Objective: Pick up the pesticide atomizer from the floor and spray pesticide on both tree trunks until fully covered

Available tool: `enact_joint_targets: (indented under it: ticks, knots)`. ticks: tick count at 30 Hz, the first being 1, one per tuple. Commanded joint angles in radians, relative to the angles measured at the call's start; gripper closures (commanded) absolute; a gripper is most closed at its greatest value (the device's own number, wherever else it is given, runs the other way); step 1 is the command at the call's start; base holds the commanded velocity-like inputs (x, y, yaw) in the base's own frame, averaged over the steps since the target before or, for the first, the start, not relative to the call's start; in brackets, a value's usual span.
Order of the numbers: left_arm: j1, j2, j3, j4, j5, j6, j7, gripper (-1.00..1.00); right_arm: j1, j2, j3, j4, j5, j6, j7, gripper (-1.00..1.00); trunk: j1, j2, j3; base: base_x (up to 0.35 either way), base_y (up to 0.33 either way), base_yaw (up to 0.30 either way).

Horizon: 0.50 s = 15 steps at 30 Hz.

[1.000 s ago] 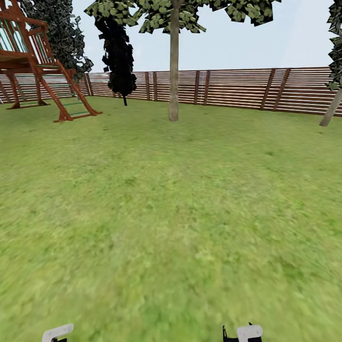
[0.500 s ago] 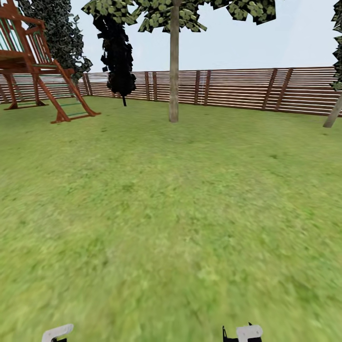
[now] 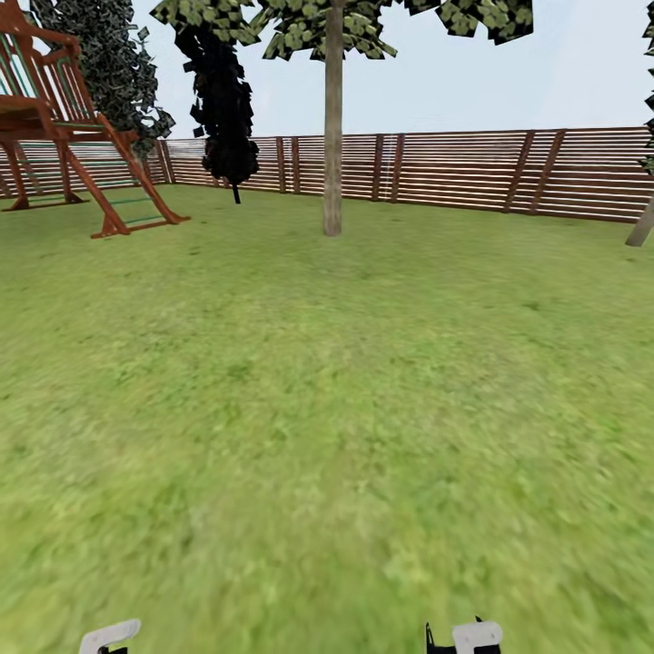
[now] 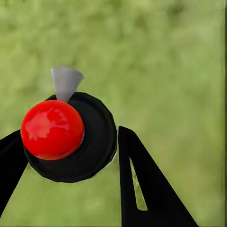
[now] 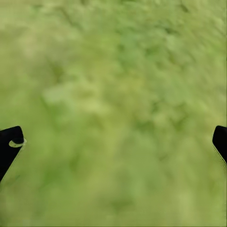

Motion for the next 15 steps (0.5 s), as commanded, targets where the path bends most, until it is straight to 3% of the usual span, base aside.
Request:
enact_joint_targets:
  ticks: [1,15]
  knots:
    - [0.0,0.0,0.0,0.0,0.0,0.0,0.001,1.0,0.0,0.0,0.0,0.0,0.0,0.0,0.0,-1.0,0.0,0.0,0.0,0.34,0.0,0.0]
    - [0.0,0.0,0.0,0.0,0.0,-0.001,0.001,1.0,0.0,0.0,0.0,0.0,0.0,0.0,0.0,-1.0,0.0,0.0,0.0,0.34,0.0,0.0]
